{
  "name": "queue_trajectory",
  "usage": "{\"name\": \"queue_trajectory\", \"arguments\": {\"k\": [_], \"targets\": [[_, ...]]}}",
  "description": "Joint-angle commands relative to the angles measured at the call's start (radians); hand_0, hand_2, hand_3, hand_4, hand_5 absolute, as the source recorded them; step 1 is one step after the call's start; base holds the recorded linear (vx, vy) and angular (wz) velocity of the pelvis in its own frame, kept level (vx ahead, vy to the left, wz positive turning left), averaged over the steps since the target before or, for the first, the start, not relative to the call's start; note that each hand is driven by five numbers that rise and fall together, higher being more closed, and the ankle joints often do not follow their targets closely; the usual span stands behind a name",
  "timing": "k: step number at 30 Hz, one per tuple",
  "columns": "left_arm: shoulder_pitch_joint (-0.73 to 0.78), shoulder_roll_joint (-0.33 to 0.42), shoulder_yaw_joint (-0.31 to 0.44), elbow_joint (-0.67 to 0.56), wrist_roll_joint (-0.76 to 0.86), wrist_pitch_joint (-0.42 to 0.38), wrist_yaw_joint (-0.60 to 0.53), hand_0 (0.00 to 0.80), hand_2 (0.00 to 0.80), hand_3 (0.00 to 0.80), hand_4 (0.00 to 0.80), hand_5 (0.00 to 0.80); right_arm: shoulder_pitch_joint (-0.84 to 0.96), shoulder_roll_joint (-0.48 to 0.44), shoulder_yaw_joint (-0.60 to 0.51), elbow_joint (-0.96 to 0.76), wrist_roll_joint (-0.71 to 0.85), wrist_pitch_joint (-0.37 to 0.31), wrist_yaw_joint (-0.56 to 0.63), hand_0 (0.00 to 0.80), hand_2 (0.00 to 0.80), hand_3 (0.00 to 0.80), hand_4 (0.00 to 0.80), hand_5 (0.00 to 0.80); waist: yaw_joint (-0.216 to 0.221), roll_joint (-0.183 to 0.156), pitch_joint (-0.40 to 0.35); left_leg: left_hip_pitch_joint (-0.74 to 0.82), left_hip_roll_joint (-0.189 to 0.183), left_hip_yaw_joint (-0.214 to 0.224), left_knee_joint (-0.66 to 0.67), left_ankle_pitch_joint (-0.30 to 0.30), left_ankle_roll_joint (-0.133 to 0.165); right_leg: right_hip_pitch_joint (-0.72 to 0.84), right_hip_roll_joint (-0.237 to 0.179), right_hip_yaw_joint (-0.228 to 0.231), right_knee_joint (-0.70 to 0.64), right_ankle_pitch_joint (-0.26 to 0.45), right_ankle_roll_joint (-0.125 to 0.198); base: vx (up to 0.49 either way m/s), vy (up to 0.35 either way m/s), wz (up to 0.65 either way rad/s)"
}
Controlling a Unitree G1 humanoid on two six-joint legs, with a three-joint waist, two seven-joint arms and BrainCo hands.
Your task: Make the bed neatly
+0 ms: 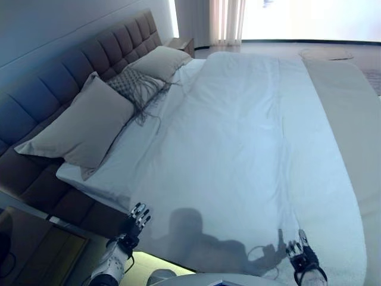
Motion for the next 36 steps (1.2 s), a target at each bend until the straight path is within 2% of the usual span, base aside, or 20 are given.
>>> {"name": "queue_trajectory", "arguments": {"k": [1,2,3,5,7,9,12,14,16,17,18,20,21,23,25,27,31,34,36], "targets": [[-0.022,0.080,0.052,-0.154,0.040,0.006,-0.013,0.000,0.000,0.000,0.000,0.000,-0.062,0.031,-0.022,-0.049,0.022,-0.037,0.021,0.000,0.000,0.000,0.000,0.000,0.031,-0.061,0.031,-0.041,-0.102,-0.021,0.108,-0.142,0.056,0.093,-0.119,-0.040,-0.331,0.399,0.087,-0.161,0.264,-0.12],[-0.020,0.086,0.042,-0.172,0.051,0.005,-0.007,0.000,0.000,0.000,0.000,0.000,-0.060,0.038,-0.015,-0.071,0.022,-0.032,0.007,0.000,0.000,0.000,0.000,0.000,0.025,-0.062,0.039,-0.038,-0.121,-0.022,0.099,-0.147,0.066,0.062,-0.138,-0.027,-0.310,0.437,0.099,-0.188,0.280,-0.24],[-0.017,0.094,0.041,-0.185,0.060,0.004,-0.004,0.000,0.000,0.000,0.000,0.000,-0.061,0.039,-0.002,-0.082,0.031,-0.027,-0.001,0.000,0.000,0.000,0.000,0.000,0.027,-0.059,0.045,-0.037,-0.131,-0.018,0.090,-0.144,0.075,0.035,-0.149,-0.022,-0.251,0.447,0.105,-0.190,0.283,-0.20],[-0.012,0.104,0.035,-0.189,0.052,0.009,-0.009,0.000,0.000,0.000,0.000,0.000,-0.058,0.047,0.012,-0.083,0.046,-0.024,-0.019,0.000,0.000,0.000,0.000,0.000,0.033,-0.038,0.048,-0.053,-0.140,-0.026,0.087,-0.129,0.095,0.016,-0.135,-0.002,-0.129,0.406,0.089,-0.205,0.296,-0.19],[-0.007,0.100,0.022,-0.172,0.028,0.005,-0.003,0.000,0.000,0.000,0.000,0.000,-0.056,0.052,0.031,-0.044,0.075,-0.045,-0.005,0.000,0.000,0.000,0.000,0.000,0.046,-0.020,0.030,-0.071,-0.147,-0.035,0.066,-0.096,0.112,0.013,-0.096,-0.008,-0.023,0.366,0.057,-0.180,0.257,-0.10],[-0.010,0.093,0.026,-0.150,0.007,0.003,0.008,0.000,0.000,0.000,0.000,0.000,-0.046,0.048,0.040,0.025,0.092,-0.072,0.059,0.000,0.000,0.000,0.000,0.000,0.054,-0.018,0.010,-0.099,-0.158,-0.037,0.046,-0.068,0.118,0.022,-0.045,-0.010,0.001,0.331,0.039,-0.169,0.118,-0.10],[-0.015,0.086,0.039,-0.126,-0.015,-0.012,0.017,0.000,0.000,0.000,0.000,0.000,-0.023,0.052,0.024,0.076,0.076,-0.074,0.138,0.000,0.000,0.000,0.000,0.000,0.063,-0.041,-0.011,-0.132,-0.176,-0.057,0.026,-0.040,0.123,0.069,0.012,-0.016,-0.051,0.286,0.025,-0.170,-0.062,0.05],[-0.016,0.085,0.042,-0.136,-0.026,-0.014,0.022,0.000,0.000,0.000,0.000,0.000,-0.016,0.052,0.015,0.093,0.065,-0.072,0.176,0.000,0.000,0.000,0.000,0.000,0.069,-0.058,-0.018,-0.144,-0.177,-0.072,0.009,-0.022,0.115,0.094,0.041,-0.018,-0.098,0.262,0.023,-0.179,-0.148,0.15],[-0.016,0.087,0.045,-0.151,-0.032,-0.018,0.037,0.000,0.000,0.000,0.000,0.000,-0.023,0.055,0.024,0.087,0.052,-0.063,0.182,0.000,0.000,0.000,0.000,0.000,0.081,-0.064,-0.022,-0.165,-0.158,-0.075,0.003,0.004,0.093,0.116,0.072,-0.039,-0.158,0.213,0.008,-0.205,-0.197,-0.07],[-0.016,0.086,0.050,-0.155,-0.043,-0.029,0.049,0.000,0.000,0.000,0.000,0.000,-0.034,0.058,0.042,0.069,0.036,-0.050,0.167,0.000,0.000,0.000,0.000,0.000,0.090,-0.070,-0.020,-0.188,-0.136,-0.067,0.007,0.020,0.073,0.132,0.097,-0.054,-0.208,0.163,-0.003,-0.242,-0.238,-0.15],[-0.019,0.083,0.053,-0.153,-0.062,-0.031,0.054,0.000,0.000,0.000,0.000,0.000,-0.038,0.060,0.051,0.056,0.019,-0.040,0.153,0.000,0.000,0.000,0.000,0.000,0.092,-0.074,-0.017,-0.211,-0.123,-0.062,0.015,0.030,0.055,0.143,0.110,-0.058,-0.238,0.146,-0.009,-0.226,-0.225,-0.15],[-0.018,0.075,0.061,-0.148,-0.081,-0.029,0.057,0.000,0.000,0.000,0.000,0.000,-0.038,0.058,0.060,0.042,0.005,-0.026,0.140,0.000,0.000,0.000,0.000,0.000,0.096,-0.081,-0.011,-0.241,-0.106,-0.058,0.032,0.041,0.033,0.151,0.125,-0.063,-0.266,0.143,-0.018,-0.134,-0.152,-0.15],[-0.012,0.064,0.071,-0.147,-0.085,-0.022,0.053,0.000,0.000,0.000,0.000,0.000,-0.031,0.060,0.067,0.026,-0.004,-0.022,0.124,0.000,0.000,0.000,0.000,0.000,0.097,-0.086,0.001,-0.264,-0.096,-0.062,0.060,0.042,0.017,0.161,0.128,-0.066,-0.273,0.139,-0.023,-0.134,-0.146,-0.10],[0.006,0.047,0.087,-0.148,-0.082,-0.009,0.026,0.000,0.000,0.000,0.000,0.000,-0.016,0.062,0.077,0.002,0.007,-0.030,0.102,0.000,0.000,0.000,0.000,0.000,0.101,-0.090,0.016,-0.300,-0.086,-0.079,0.114,0.032,0.004,0.162,0.128,-0.071,-0.276,0.141,-0.034,-0.151,-0.108,-0.04],[0.033,0.024,0.094,-0.145,-0.050,-0.014,0.004,0.000,0.000,0.000,0.000,0.000,0.003,0.058,0.088,-0.025,0.054,-0.049,0.084,0.000,0.000,0.000,0.000,0.000,0.091,-0.091,0.030,-0.300,-0.069,-0.086,0.169,0.008,-0.005,0.150,0.122,-0.079,-0.274,0.150,-0.046,-0.152,-0.010,-0.08],[0.054,0.013,0.095,-0.143,-0.054,-0.022,0.002,0.000,0.000,0.000,0.000,0.000,0.020,0.052,0.087,-0.045,0.063,-0.060,0.087,0.000,0.000,0.000,0.000,0.000,0.064,-0.087,0.043,-0.295,-0.037,-0.098,0.239,0.008,-0.019,0.126,0.115,-0.060,-0.259,0.157,-0.056,-0.112,0.083,-0.11],[0.072,0.009,0.083,-0.178,-0.054,-0.028,-0.011,0.000,0.000,0.000,0.000,0.000,0.036,0.037,0.081,-0.058,0.060,-0.067,0.097,0.000,0.000,0.000,0.000,0.000,0.020,-0.064,0.056,-0.254,0.064,-0.145,0.240,0.092,-0.048,0.072,0.103,0.007,-0.217,0.158,-0.062,-0.103,0.213,-0.07],[0.073,0.010,0.066,-0.211,-0.060,-0.015,-0.002,0.000,0.000,0.000,0.000,0.000,0.045,0.035,0.077,-0.064,0.089,-0.085,0.120,0.000,0.000,0.000,0.000,0.000,0.004,-0.023,0.058,-0.201,0.138,-0.160,0.167,0.125,-0.079,0.025,0.058,0.020,-0.149,0.140,-0.043,-0.083,0.396,-0.02],[0.073,0.012,0.051,-0.225,-0.070,0.000,0.010,0.000,0.000,0.000,0.000,0.000,0.052,0.039,0.071,-0.092,0.107,-0.081,0.113,0.000,0.000,0.000,0.000,0.000,-0.008,0.004,0.060,-0.174,0.172,-0.159,0.118,0.136,-0.104,0.008,0.009,0.020,-0.109,0.131,-0.016,-0.040,0.543,0.06]]}}
